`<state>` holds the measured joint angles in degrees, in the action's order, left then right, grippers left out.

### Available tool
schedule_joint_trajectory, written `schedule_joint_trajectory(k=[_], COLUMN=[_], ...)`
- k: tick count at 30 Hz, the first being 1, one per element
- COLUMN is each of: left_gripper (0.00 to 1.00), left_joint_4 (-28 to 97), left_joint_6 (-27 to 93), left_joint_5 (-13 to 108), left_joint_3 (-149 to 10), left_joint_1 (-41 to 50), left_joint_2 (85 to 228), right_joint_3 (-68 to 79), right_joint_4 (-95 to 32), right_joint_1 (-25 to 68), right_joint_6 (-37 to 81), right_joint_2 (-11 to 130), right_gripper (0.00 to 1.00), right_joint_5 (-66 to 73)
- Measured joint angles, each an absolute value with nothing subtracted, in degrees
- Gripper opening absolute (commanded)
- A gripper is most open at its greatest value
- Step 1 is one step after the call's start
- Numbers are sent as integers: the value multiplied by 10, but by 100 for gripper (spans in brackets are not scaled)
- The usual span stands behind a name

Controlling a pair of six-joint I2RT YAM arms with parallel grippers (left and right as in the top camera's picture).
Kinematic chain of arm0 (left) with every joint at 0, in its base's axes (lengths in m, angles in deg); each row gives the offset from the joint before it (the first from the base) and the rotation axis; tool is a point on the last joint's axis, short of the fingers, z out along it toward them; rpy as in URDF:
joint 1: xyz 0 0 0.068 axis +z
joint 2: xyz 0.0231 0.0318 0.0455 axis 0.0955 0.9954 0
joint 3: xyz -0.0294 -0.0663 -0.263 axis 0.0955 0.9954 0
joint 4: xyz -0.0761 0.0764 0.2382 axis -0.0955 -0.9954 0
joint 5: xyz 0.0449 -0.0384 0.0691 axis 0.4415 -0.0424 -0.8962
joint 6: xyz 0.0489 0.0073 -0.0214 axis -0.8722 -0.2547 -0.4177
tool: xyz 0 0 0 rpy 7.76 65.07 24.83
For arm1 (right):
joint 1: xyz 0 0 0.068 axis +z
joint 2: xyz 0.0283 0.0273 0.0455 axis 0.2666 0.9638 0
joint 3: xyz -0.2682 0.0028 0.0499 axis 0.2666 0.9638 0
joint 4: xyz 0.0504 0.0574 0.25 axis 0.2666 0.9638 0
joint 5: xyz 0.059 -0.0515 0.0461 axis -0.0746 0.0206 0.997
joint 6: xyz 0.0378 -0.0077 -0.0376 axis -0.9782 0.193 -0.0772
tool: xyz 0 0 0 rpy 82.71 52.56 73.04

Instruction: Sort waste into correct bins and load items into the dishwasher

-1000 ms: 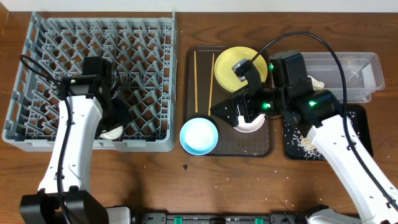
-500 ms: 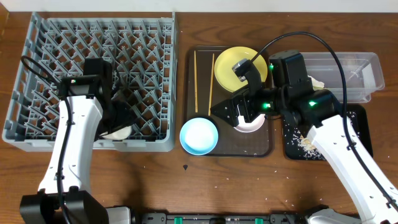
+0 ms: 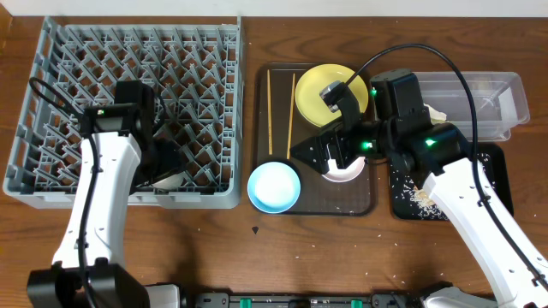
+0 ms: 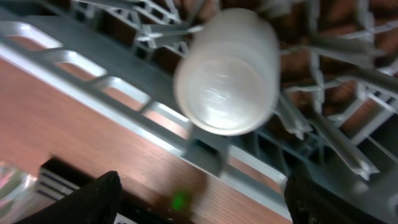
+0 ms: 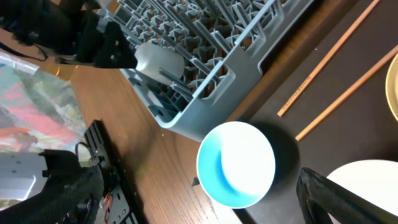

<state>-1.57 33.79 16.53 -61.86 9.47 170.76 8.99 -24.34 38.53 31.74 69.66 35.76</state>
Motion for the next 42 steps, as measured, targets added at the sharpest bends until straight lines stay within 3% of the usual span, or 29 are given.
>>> schedule_joint_trajectory(k=[6, 12, 21, 33, 38, 42], left_gripper=[82, 68, 67, 61, 47, 43], left_joint_4=[66, 188, 303, 428, 439, 458], left_joint_6=[299, 275, 267, 266, 267, 267], left_joint_5=[254, 305, 318, 287, 252, 235], left_joint_3=[-639, -663, -664, -666, -666, -671], left_joint_1=[58, -52, -168, -184, -184, -184], left_joint_2=[1639, 1599, 1794, 1957, 2007, 2027], right_joint_3=[90, 90, 90, 89, 89, 89], right_joint_4=[-244, -216, -130, -67, -66, -64], right_joint_1=[385, 379, 326, 320, 276, 265], right_joint_6=[301, 181, 103, 88, 86, 86], right_joint_2=[697, 697, 697, 697, 697, 697], right_gripper=[97, 96, 99, 99, 99, 99], right_joint_5=[296, 148, 45, -43, -52, -52])
